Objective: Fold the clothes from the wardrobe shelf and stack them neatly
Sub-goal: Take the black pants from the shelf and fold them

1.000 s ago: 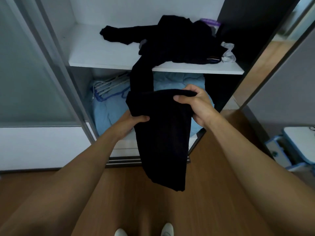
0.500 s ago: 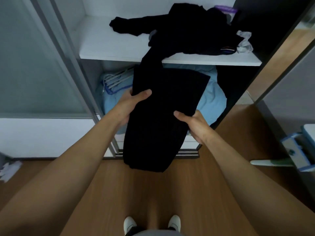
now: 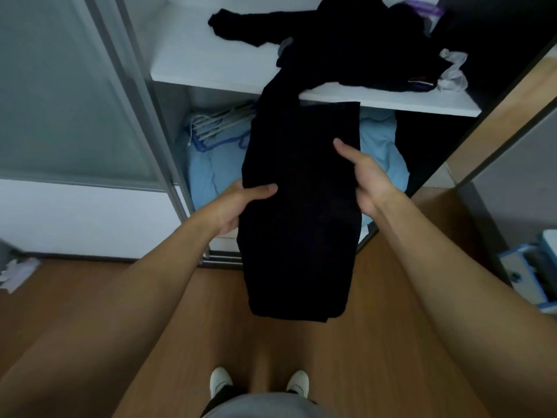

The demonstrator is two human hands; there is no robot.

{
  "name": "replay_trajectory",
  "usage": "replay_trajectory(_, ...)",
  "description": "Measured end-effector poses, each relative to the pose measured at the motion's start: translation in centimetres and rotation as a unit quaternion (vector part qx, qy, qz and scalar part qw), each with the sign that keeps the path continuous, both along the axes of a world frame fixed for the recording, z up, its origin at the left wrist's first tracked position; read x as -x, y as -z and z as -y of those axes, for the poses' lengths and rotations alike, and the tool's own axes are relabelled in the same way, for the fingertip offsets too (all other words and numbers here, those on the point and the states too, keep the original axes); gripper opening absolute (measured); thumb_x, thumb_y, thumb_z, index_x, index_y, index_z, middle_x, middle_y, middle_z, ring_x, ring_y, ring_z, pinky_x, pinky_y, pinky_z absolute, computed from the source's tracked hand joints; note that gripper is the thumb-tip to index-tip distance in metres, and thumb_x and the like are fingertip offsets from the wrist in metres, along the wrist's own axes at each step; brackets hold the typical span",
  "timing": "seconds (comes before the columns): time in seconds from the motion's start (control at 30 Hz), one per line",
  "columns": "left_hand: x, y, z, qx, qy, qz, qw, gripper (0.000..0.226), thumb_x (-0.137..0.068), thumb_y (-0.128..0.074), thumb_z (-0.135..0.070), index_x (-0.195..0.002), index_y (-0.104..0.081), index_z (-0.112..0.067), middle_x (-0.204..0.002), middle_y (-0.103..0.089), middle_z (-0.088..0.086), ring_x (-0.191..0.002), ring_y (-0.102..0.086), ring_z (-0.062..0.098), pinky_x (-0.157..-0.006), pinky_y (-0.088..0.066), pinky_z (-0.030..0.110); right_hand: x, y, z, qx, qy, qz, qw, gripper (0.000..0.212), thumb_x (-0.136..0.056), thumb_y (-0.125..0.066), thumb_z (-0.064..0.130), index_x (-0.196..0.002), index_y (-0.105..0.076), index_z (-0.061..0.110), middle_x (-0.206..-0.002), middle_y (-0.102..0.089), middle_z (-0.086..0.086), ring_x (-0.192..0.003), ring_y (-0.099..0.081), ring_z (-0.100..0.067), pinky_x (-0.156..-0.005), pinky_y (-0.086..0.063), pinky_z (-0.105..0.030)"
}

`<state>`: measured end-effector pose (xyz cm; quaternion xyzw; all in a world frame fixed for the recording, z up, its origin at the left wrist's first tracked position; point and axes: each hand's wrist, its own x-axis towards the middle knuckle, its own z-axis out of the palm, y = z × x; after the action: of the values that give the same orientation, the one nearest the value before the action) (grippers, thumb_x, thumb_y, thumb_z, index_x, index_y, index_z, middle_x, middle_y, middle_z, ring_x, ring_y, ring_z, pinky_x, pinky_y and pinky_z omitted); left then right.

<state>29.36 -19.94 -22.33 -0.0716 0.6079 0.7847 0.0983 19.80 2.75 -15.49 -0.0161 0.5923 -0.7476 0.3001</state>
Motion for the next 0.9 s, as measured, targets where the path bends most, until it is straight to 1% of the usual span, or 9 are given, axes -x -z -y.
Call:
replay_trajectory(0.13, 0.5, -0.7, -0.4, -0.015, -0.06, 0.012, 0.998, 0.021, -0.084, -0.075, -0.037, -0.1, -0.079, -0.024, -0.109, -0.075, 0.008, -0.099, -0.073, 0.023, -0.077, -0.058, 0.03, -1.8, 3.6, -1.7, -0.028, -0.059, 0.046, 0.997, 0.046, -0.085, -0.072, 0.046, -0.122, -0.07, 0.02, -0.122, -0.072, -0.005, -0.114, -0.068, -0.02, -0.096, -0.053, -0.034)
replay_trajectory(0.2, 0.6, -1.0, -0.1, -0.011, -0.081, 0.025, 0.996, 0.022, -0.088, -0.071, -0.038, -0.101, -0.077, -0.021, -0.103, -0.076, 0.007, -0.093, -0.073, 0.022, -0.072, -0.058, 0.03, -3.8, 5.5, -1.5, -0.03, -0.072, 0.055, 0.995, 0.042, -0.088, -0.071, 0.035, -0.125, -0.066, 0.015, -0.123, -0.071, -0.007, -0.114, -0.068, -0.021, -0.088, -0.057, -0.028)
replay_trajectory(0.3, 0.1, -1.2, 0.4, -0.04, -0.09, 0.063, 0.993, 0.031, -0.092, -0.065, -0.045, -0.099, -0.079, -0.018, -0.097, -0.076, 0.006, -0.086, -0.074, 0.02, -0.068, -0.057, 0.028, -4.8, 6.4, -0.3, -0.024, -0.01, 0.023, 0.999, 0.03, -0.09, -0.072, 0.02, -0.118, -0.069, 0.009, -0.114, -0.074, -0.012, -0.109, -0.07, -0.025, -0.081, -0.059, -0.026)
replay_trajectory(0.4, -0.7, -0.6, 1.3, -0.091, -0.046, 0.05, 0.994, 0.042, -0.09, -0.061, -0.054, -0.109, -0.077, -0.019, -0.11, -0.075, 0.004, -0.101, -0.072, 0.019, -0.077, -0.057, 0.025, -3.8, 5.1, 0.3, -0.018, 0.012, 0.012, 1.0, 0.022, -0.09, -0.073, 0.02, -0.108, -0.074, 0.007, -0.109, -0.075, -0.014, -0.102, -0.072, -0.026, -0.078, -0.06, -0.029)
replay_trajectory(0.53, -1.9, 1.3, 1.6, 0.054, 0.034, 0.062, 0.996, 0.073, -0.073, -0.076, -0.062, -0.131, -0.059, -0.021, -0.122, -0.071, -0.001, -0.114, -0.066, 0.014, -0.091, -0.053, 0.022, -2.0, 3.6, 0.5, -0.085, 0.005, 0.036, 0.996, 0.016, -0.088, -0.074, 0.022, -0.097, -0.076, 0.009, -0.096, -0.078, -0.009, -0.087, -0.076, -0.023, -0.064, -0.06, -0.031)
replay_trajectory(0.63, -1.6, 2.0, 0.7, 0.107, -0.011, 0.049, 0.993, 0.047, -0.079, -0.077, -0.048, -0.116, -0.068, -0.02, -0.109, -0.076, 0.002, -0.102, -0.072, 0.017, -0.083, -0.056, 0.022, -1.6, 3.0, 0.8, -0.1, 0.032, 0.078, 0.991, 0.018, -0.087, -0.075, 0.022, -0.099, -0.074, 0.008, -0.091, -0.078, -0.008, -0.08, -0.077, -0.022, -0.058, -0.06, -0.033)
replay_trajectory(0.77, -0.1, 1.2, -0.3, 0.082, -0.12, 0.031, 0.989, 0.024, -0.087, -0.072, -0.041, -0.098, -0.074, -0.02, -0.093, -0.078, 0.003, -0.086, -0.075, 0.021, -0.065, -0.057, 0.023, -1.9, 3.7, -0.4, -0.077, 0.019, 0.027, 0.996, 0.035, -0.087, -0.074, 0.037, -0.113, -0.072, 0.014, -0.105, -0.077, -0.005, -0.095, -0.075, -0.018, -0.067, -0.06, -0.026)
replay_trajectory(0.83, 0.6, 0.7, -0.2, 0.067, -0.157, 0.025, 0.985, 0.023, -0.088, -0.071, -0.043, -0.093, -0.075, -0.021, -0.089, -0.078, 0.001, -0.082, -0.075, 0.019, -0.063, -0.057, 0.024, -3.0, 5.0, -0.8, -0.141, -0.042, -0.016, 0.989, 0.04, -0.087, -0.072, 0.043, -0.12, -0.069, 0.019, -0.111, -0.076, 0.002, -0.104, -0.072, -0.013, -0.08, -0.059, -0.025)
replay_trajectory(0.9, 1.0, 0.1, 0.2, 0.067, -0.183, 0.026, 0.98, 0.028, -0.088, -0.068, -0.048, -0.095, -0.075, -0.022, -0.09, -0.078, 0.001, -0.083, -0.075, 0.019, -0.066, -0.058, 0.027, -4.1, 6.5, -0.6, -0.175, -0.054, -0.042, 0.982, 0.038, -0.089, -0.073, 0.035, -0.122, -0.067, 0.018, -0.113, -0.075, 0.003, -0.108, -0.07, -0.014, -0.092, -0.056, -0.028)
